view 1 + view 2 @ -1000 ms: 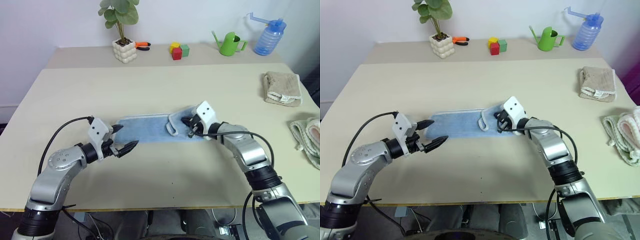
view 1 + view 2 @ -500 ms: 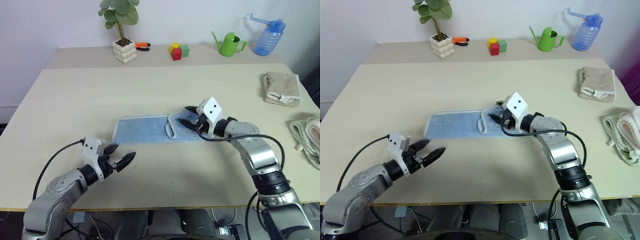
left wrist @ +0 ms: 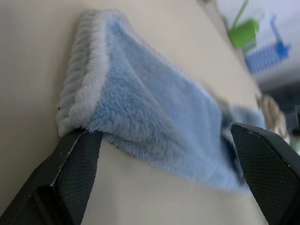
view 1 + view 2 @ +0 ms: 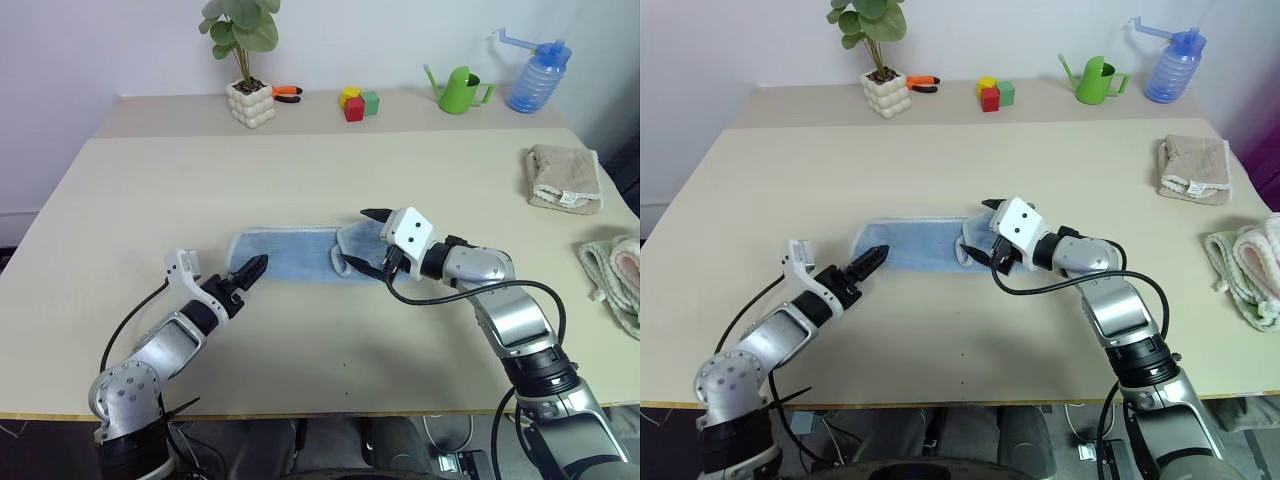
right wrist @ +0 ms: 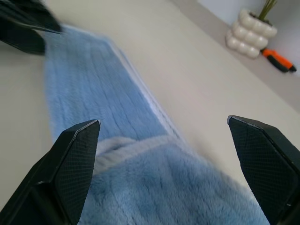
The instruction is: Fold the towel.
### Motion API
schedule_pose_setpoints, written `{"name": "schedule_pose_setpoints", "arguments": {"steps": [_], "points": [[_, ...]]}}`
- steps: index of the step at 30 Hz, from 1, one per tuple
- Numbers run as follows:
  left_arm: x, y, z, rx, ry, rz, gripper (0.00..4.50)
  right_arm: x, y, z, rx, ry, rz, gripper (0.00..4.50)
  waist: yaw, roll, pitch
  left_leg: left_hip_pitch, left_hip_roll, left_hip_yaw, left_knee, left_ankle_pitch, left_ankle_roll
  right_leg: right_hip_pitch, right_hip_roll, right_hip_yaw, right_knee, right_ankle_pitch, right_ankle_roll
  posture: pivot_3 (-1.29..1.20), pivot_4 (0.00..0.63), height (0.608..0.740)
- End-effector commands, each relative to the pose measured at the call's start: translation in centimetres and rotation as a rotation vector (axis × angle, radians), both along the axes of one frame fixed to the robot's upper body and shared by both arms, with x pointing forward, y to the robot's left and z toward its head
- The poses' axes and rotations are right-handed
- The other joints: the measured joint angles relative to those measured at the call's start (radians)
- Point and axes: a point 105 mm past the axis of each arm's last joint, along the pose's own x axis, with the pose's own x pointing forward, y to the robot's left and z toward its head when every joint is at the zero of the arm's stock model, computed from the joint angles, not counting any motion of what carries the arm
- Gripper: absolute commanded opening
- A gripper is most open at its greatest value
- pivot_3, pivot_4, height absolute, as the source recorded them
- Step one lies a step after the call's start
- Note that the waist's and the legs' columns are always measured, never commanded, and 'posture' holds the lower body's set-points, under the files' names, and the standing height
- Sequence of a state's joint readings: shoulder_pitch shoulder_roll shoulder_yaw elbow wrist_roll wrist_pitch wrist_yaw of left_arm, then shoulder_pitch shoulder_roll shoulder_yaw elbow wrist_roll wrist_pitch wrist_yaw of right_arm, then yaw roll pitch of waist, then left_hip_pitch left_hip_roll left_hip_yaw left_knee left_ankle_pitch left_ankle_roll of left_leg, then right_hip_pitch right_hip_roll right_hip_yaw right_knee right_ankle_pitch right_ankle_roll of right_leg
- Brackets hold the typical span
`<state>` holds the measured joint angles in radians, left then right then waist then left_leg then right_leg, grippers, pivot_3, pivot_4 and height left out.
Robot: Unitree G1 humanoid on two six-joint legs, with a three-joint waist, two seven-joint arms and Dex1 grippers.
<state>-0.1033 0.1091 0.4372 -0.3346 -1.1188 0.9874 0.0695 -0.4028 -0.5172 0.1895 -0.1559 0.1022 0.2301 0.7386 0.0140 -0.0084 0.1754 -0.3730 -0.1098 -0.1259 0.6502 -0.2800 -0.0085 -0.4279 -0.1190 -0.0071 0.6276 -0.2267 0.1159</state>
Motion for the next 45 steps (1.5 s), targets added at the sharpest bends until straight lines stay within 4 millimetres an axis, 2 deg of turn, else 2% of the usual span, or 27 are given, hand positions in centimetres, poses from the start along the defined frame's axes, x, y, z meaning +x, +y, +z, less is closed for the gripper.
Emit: {"name": "schedule_pose_setpoints", "arguments": {"steps": [1, 3, 9, 12, 14, 17, 20, 22, 24, 25, 28, 32, 34, 35, 37, 39, 41, 45], "points": [[0.4, 1.6, -1.3, -0.024, 0.071, 0.094, 3.93, -0.9, 0.2, 0.7, 0.004, -0.048, 0.018, 4.5, 0.0, 0.0, 0.0, 0.0, 0.0, 0.0, 0.0, 0.0, 0.0, 0.0, 0.0, 0.0, 0.0, 0.0, 0.0, 0.0, 0.15, 0.732], [0.5, 1.5, -1.2, -0.035, 0.071, 0.089, 3.13, -1.2, 0.2, 0.6, 0.002, -0.043, 0.016, 4.5, 0.0, 0.0, 0.0, 0.0, 0.0, 0.0, 0.0, 0.0, 0.0, 0.0, 0.0, 0.0, 0.0, 0.0, 0.0, 0.0, 0.15, 0.732], [0.6, 2.0, -0.8, -0.056, 0.044, 0.1, 0.1, -2.1, 0.7, 0.2, 0.011, -0.028, 0.024, 4.5, 0.0, 0.0, 0.0, 0.0, 0.0, 0.0, 0.0, 0.0, 0.0, 0.0, 0.0, 0.0, 0.0, 0.0, 0.0, 0.0, 0.15, 0.732], [0.6, 2.4, -0.4, -0.063, 0.027, 0.112, 0.04, -2.4, 1.0, 0.2, 0.015, -0.021, 0.03, 4.5, 0.0, 0.0, 0.0, 0.0, 0.0, 0.0, 0.0, 0.0, 0.0, 0.0, 0.0, 0.0, 0.0, 0.0, 0.0, 0.0, 0.15, 0.732], [0.6, 3.0, 0.5, -0.071, -0.024, 0.129, 0.04, -2.5, 1.1, 0.2, 0.016, -0.019, 0.032, 4.5, -0.001, 0.0, 0.0, 0.0, 0.0, 0.0, 0.0, 0.0, 0.0, 0.0, 0.0, 0.0, -0.001, 0.0, 0.0, 0.0, 0.15, 0.732], [0.3, 5.1, 2.4, -0.083, -0.125, 0.184, 0.04, -2.5, 1.1, 0.2, 0.013, -0.018, 0.032, 4.5, -0.002, -0.001, 0.0, -0.001, 0.0, 0.0, -0.001, 0.0, 0.0, -0.001, 0.001, 0.0, -0.001, 0.0, 0.0, 0.0, 0.15, 0.732], [0.2, 8.7, 3.8, -0.037, -0.192, 0.283, 0.04, -2.4, 0.9, 0.3, 0.008, -0.019, 0.029, 4.5, -0.003, -0.001, 0.0, -0.001, 0.001, 0.0, -0.001, 0.0, -0.001, -0.001, 0.001, 0.001, -0.001, 0.0, 0.0, 0.0, 0.15, 0.732], [0.2, 9.7, 4.4, -0.021, -0.218, 0.312, 0.04, -2.3, 0.8, 0.2, 0.004, -0.018, 0.027, 4.5, -0.001, -0.001, 0.0, -0.001, 0.001, 0.0, -0.001, 0.0, -0.001, -0.001, 0.001, 0.001, -0.001, 0.0, -0.001, 0.0, 0.15, 0.732], [0.3, 11.0, 5.9, 0.022, -0.27, 0.331, 0.04, -2.3, 0.7, 0.1, 0.0, -0.016, 0.026, 4.5, 0.003, -0.001, 0.001, -0.001, 0.001, 0.0, -0.001, 0.0, -0.001, -0.001, 0.001, 0.001, -0.001, 0.0, 0.0, 0.0, 0.15, 0.732], [0.4, 11.2, 7.4, 0.088, -0.322, 0.309, 0.04, -2.2, 0.6, 0.0, -0.005, -0.014, 0.023, 4.5, 0.003, -0.002, 0.001, -0.001, 0.001, 0.0, -0.001, 0.0, -0.001, -0.001, 0.001, 0.0, -0.002, 0.0, 0.0, 0.0, 0.15, 0.732], [1.0, 9.5, 10.9, 0.253, -0.458, 0.169, 0.04, -1.9, 0.3, -0.2, -0.015, -0.012, 0.013, 4.5, 0.002, -0.005, 0.002, -0.002, 0.001, -0.001, -0.001, 0.0, -0.001, -0.001, 0.001, 0.0, -0.002, 0.0, -0.001, 0.0, 0.15, 0.732], [1.3, 5.5, 12.7, 0.35, -0.556, -0.039, 0.04, -1.6, 0.2, -0.2, -0.014, -0.014, 0.0, 4.5, -0.001, -0.004, 0.002, -0.001, 0.0, 0.0, -0.001, 0.0, -0.001, -0.001, 0.001, 0.0, -0.003, 0.0, -0.001, 0.0, 0.15, 0.732], [0.9, 2.2, 13.0, 0.4, -0.606, -0.209, 0.04, -1.6, 0.1, -0.3, -0.011, -0.012, -0.007, 4.5, -0.002, -0.004, 0.002, -0.001, 0.0, 0.0, -0.001, 0.0, -0.001, -0.001, 0.001, 0.0, -0.003, 0.0, -0.001, 0.0, 0.15, 0.732], [0.7, 1.2, 13.0, 0.416, -0.621, -0.265, 0.04, -1.5, 0.1, -0.3, -0.01, -0.011, -0.01, 4.5, -0.003, -0.004, 0.002, -0.001, 0.001, 0.0, -0.001, 0.0, -0.001, -0.001, 0.001, 0.0, -0.003, 0.0, -0.001, 0.0, 0.15, 0.732], [0.0, -2.0, 12.0, 0.49, -0.635, -0.441, 0.04, -1.4, -0.3, -0.4, -0.018, -0.014, -0.024, 4.5, -0.005, -0.004, 0.002, -0.001, 0.001, 0.0, -0.001, 0.0, -0.001, -0.001, 0.001, 0.0, -0.003, 0.001, -0.001, 0.0, 0.15, 0.732], [-0.6, -4.3, 9.6, 0.617, -0.61, -0.621, 0.04, -1.1, -0.8, -0.4, -0.024, -0.021, -0.044, 4.5, -0.004, -0.004, 0.002, -0.001, 0.001, 0.0, -0.002, 0.0, -0.001, -0.001, 0.001, 0.0, -0.003, 0.001, -0.001, 0.0, 0.15, 0.732], [-0.8, -4.9, 8.0, 0.676, -0.591, -0.7, 0.04, -0.9, -1.2, -0.4, -0.026, -0.026, -0.057, 4.5, -0.005, -0.003, 0.002, -0.001, 0.001, 0.001, -0.002, -0.001, -0.001, -0.001, 0.001, 0.001, -0.003, 0.001, -0.001, 0.0, 0.15, 0.732], [-1.6, -6.2, 6.3, 0.698, -0.586, -0.84, 0.04, -0.8, -1.3, -0.4, -0.027, -0.032, -0.068, 4.5, -0.005, -0.003, 0.002, -0.001, 0.002, 0.002, -0.002, -0.001, 0.0, -0.001, 0.002, 0.001, -0.003, 0.0, -0.001, 0.0, 0.15, 0.732]]}}
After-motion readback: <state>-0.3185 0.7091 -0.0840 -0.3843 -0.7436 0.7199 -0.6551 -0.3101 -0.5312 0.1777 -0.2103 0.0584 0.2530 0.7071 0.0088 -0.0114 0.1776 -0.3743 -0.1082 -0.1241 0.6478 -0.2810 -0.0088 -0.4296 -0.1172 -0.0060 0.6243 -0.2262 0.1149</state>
